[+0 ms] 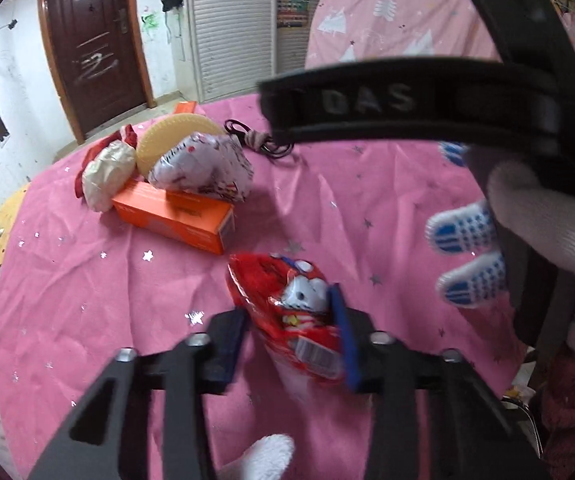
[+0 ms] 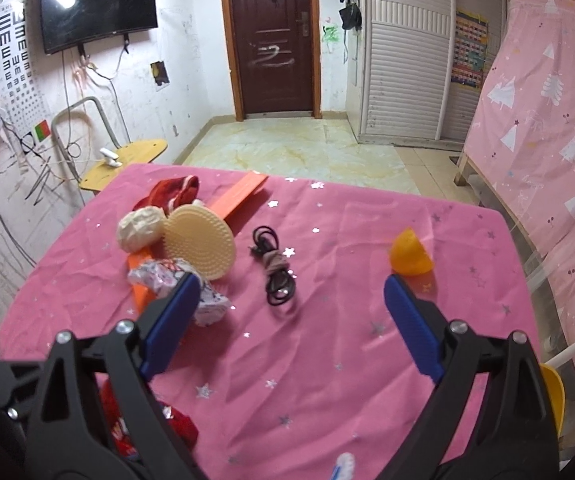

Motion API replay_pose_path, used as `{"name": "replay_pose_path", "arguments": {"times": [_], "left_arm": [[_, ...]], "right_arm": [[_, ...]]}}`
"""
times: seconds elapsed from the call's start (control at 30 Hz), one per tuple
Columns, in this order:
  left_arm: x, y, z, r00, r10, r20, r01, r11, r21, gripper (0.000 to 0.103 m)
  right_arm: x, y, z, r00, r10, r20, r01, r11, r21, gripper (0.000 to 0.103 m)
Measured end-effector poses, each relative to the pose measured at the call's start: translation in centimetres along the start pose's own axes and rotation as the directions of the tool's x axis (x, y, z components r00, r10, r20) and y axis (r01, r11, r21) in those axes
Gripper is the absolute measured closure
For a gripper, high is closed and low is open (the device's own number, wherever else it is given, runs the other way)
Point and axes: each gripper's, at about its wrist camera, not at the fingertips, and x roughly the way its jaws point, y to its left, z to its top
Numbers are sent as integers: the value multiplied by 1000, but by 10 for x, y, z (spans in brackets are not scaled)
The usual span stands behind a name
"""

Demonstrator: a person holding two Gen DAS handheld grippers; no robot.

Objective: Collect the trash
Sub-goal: 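Grasp the red snack wrapper with the left tool while the right tool grasps the white printed paper, then carry wrapper and paper to the yellow bin and open both tools over it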

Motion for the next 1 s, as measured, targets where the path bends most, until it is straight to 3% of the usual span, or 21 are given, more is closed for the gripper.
{"name": "replay_pose_path", "arguments": {"times": [0.47,0.7,0.87,1.0], "left_arm": [[-39,64,-23,993,101,67,-88,981,-172,78],[-49,95,-20,983,165,85,-139,958,-250,78],[-49,107,-14,981,174,85,-146,952,-268,78],[-50,109,-12,980,182,86,-153,950,-271,78]], "right_arm": [[19,42,2,989,140,-43,-143,988,-54,13],[31,60,-1,986,145,-83,-152,984,-92,15],[41,63,-2,983,144,-112,-154,984,-87,58],[41,64,-3,984,144,-105,-154,983,-96,65]]}}
